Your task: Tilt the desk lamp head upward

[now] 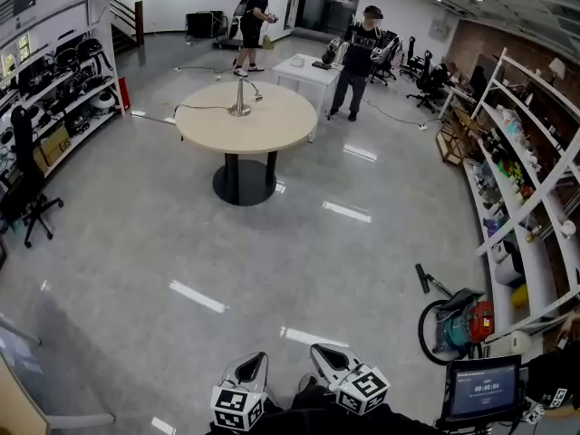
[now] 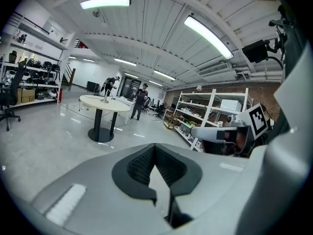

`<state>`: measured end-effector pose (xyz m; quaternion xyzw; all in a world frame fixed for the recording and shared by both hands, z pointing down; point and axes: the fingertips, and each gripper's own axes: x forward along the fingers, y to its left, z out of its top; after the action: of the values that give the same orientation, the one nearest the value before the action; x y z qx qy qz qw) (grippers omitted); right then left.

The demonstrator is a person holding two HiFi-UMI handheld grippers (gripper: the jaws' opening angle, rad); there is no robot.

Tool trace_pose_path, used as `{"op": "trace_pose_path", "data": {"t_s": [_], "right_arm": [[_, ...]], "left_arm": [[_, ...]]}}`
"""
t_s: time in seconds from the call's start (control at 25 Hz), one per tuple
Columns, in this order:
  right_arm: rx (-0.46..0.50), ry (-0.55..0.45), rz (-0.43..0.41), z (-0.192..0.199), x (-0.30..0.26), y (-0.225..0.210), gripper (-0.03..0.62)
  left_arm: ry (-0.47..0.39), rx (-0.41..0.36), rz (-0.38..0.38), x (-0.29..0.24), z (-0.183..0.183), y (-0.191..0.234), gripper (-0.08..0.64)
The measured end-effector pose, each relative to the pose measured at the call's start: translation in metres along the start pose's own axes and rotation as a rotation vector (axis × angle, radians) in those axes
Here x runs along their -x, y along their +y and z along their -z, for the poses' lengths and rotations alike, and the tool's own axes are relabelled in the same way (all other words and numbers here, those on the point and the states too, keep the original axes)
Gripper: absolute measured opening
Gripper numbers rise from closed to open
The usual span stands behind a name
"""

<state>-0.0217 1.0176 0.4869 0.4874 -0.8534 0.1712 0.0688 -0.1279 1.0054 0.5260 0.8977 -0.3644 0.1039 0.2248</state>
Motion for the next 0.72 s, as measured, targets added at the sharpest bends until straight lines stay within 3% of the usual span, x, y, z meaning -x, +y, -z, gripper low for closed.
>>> {"op": "trace_pose_path", "data": {"t_s": [0.2, 0.48, 0.6, 0.72], "right_arm": [[-0.010, -0.007, -0.029, -0.009, -0.030, -0.014, -0.002], [-0.019, -0.018, -0.099, -0.026, -0.080, -0.055, -0.002], [0.006, -0.016, -0.121, -0.047, -0.100, -0.082, -0.002], [0.043, -0.057, -0.124, -0.085, -0.123, -0.114, -0.002]], "left_arm": [[-0.001, -0.016, -0.004, -0.017, -0.013, 0.016, 0.006], [0.009, -0.008, -0.094, -0.060, -0.037, 0.052, 0.006], [0.002, -0.017, -0.128, -0.090, -0.065, 0.062, 0.006], [-0.062, -0.054, -0.154, -0.129, -0.116, 0.067, 0.006]]}}
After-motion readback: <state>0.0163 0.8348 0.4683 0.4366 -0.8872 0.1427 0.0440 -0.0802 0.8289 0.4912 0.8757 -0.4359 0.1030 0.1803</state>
